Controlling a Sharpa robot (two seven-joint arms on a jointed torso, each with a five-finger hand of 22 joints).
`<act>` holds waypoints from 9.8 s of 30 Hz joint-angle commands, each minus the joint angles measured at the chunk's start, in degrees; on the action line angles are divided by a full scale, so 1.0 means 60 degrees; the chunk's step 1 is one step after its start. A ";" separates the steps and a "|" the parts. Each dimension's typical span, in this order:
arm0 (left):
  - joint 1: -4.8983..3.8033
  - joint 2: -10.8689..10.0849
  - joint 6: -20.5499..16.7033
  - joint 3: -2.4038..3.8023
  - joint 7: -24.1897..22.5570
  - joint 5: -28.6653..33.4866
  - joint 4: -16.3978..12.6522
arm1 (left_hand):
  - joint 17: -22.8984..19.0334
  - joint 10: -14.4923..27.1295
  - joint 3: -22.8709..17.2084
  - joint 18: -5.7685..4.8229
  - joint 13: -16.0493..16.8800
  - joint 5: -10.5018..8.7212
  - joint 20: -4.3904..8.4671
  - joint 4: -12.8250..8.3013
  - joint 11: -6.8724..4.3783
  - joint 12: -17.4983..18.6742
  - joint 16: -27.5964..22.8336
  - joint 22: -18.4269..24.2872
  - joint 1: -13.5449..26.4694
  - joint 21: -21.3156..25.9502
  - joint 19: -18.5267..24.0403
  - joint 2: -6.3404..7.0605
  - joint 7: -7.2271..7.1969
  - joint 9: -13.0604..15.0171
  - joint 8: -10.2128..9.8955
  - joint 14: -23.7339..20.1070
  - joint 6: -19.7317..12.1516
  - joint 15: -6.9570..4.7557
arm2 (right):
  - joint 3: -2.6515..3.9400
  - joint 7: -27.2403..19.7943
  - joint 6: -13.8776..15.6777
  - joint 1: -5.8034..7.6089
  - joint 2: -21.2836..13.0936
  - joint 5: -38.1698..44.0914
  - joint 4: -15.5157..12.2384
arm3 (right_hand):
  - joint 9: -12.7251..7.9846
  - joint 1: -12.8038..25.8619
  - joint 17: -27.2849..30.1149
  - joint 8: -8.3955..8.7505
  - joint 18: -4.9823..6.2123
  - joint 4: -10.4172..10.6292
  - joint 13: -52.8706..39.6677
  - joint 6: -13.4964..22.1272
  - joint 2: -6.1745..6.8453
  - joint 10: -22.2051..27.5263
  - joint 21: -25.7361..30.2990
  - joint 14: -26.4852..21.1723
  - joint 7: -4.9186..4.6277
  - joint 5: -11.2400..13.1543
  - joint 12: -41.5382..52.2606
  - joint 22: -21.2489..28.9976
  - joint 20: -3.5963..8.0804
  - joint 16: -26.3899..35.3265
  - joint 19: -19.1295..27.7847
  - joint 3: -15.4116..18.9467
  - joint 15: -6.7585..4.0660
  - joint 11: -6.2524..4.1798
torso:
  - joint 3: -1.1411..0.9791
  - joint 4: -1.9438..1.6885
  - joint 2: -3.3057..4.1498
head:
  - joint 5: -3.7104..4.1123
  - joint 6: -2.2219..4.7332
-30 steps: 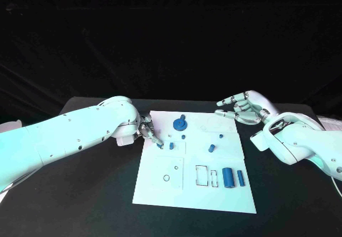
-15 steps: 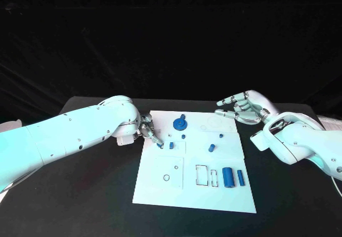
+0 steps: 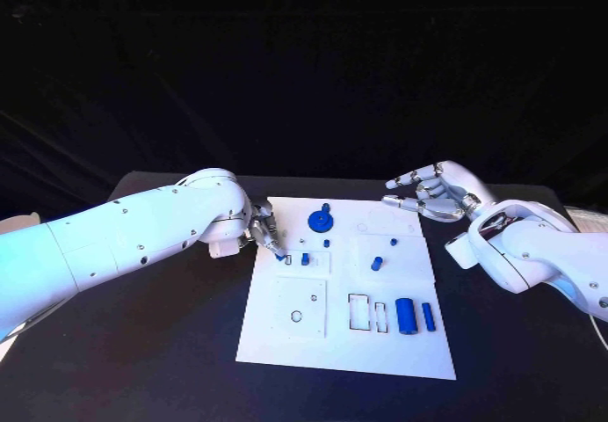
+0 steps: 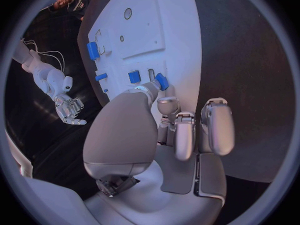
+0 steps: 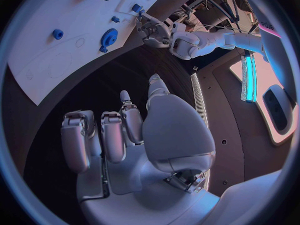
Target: Assemble the parts on the task board
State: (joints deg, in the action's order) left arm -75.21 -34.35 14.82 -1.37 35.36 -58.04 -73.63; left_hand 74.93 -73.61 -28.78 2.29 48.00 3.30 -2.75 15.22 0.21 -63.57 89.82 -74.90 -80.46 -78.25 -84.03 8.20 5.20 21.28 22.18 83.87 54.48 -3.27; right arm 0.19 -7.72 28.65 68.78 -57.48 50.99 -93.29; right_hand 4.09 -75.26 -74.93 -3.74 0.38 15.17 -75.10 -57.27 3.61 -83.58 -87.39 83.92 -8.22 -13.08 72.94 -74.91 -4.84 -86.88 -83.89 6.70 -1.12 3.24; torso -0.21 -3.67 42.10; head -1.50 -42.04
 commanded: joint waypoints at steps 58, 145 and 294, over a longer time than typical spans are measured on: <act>0.0094 -0.0891 -0.1193 -0.0057 -0.0281 0.3758 -0.0312 | 0.2512 -0.0198 -0.1841 0.0068 -0.0203 0.0315 0.0098 -0.2072 -0.0064 0.0127 0.0030 -0.1566 0.0732 -0.0013 -0.0341 0.0090 -0.0122 0.0251 0.0872 0.1022 0.0333 -0.0035 | 0.0000 -0.0081 -0.0145 -0.0006 0.0023 -0.0011 0.0043 | 0.0012 0.0088 -0.1557 -0.0009 0.0127 0.0104 -0.1021 0.0012 -0.0242 0.0073 0.0044 0.0795 0.0011 -0.0038 -0.0010 -0.1773 -0.0037 0.0066 -0.0594 0.0101 0.0019 -0.0001 | -0.0006 0.0001 0.0002 | -0.0040 0.0066; 0.0975 -0.1214 -0.6727 -0.0434 0.0139 0.0392 -0.2657 | 0.2512 -0.1077 -0.2767 -0.0048 0.0942 0.2002 0.0379 -0.2265 -0.0498 -0.0487 0.0030 -0.1874 0.1791 -0.0515 -0.0566 0.1270 -0.0600 0.1432 0.2127 0.1022 0.0570 -0.0410 | 0.0001 -0.0086 -0.0018 0.0030 -0.0109 -0.0003 -0.0089 | 0.0013 0.0096 -0.1549 -0.0009 0.0127 0.0113 -0.1001 0.0008 -0.0266 0.0088 0.0045 0.0793 0.0012 -0.0056 -0.0044 -0.1773 -0.0036 0.0074 -0.0594 0.0137 0.0018 -0.0002 | -0.0109 -0.0046 -0.0080 | 0.0019 -0.0154; 0.0728 -0.0612 -0.3107 -0.0445 0.0263 0.0087 -0.1846 | 0.2512 -0.2004 -0.1371 -0.0185 0.2949 0.3131 0.0467 -0.2255 -0.0791 -0.1440 0.0030 -0.2181 0.3308 -0.1081 -0.0756 0.0178 -0.1048 0.1536 0.1248 0.1022 0.2157 -0.0578 | 0.0001 -0.0148 -0.0076 0.0029 -0.0097 0.0001 -0.0075 | 0.0014 -0.0008 -0.1528 -0.0009 0.0128 0.0057 -0.0982 0.0002 -0.0313 0.0101 0.0050 0.0789 0.0016 -0.0183 -0.0068 -0.1770 -0.0033 0.0092 -0.0592 0.0191 0.0014 -0.0007 | -0.0111 -0.0051 -0.0086 | 0.0022 -0.0294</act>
State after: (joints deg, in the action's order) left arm -71.37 -38.55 -7.59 -3.61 36.74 -57.40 -84.32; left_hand 74.94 -83.46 -37.17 2.27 65.66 21.85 -0.29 1.66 -3.74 -71.89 89.82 -74.95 -60.91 -84.54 -84.03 9.32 5.35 30.54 29.85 84.06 59.76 -6.31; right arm 0.19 -8.09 28.67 68.95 -58.14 50.72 -93.73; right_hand 4.12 -75.03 -74.91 -3.74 0.38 15.64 -75.05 -57.27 2.03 -83.42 -87.39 83.92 -8.22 -13.88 72.71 -74.93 -4.83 -86.66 -83.89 7.49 -1.12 3.09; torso -0.87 -3.98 41.58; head -1.32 -43.80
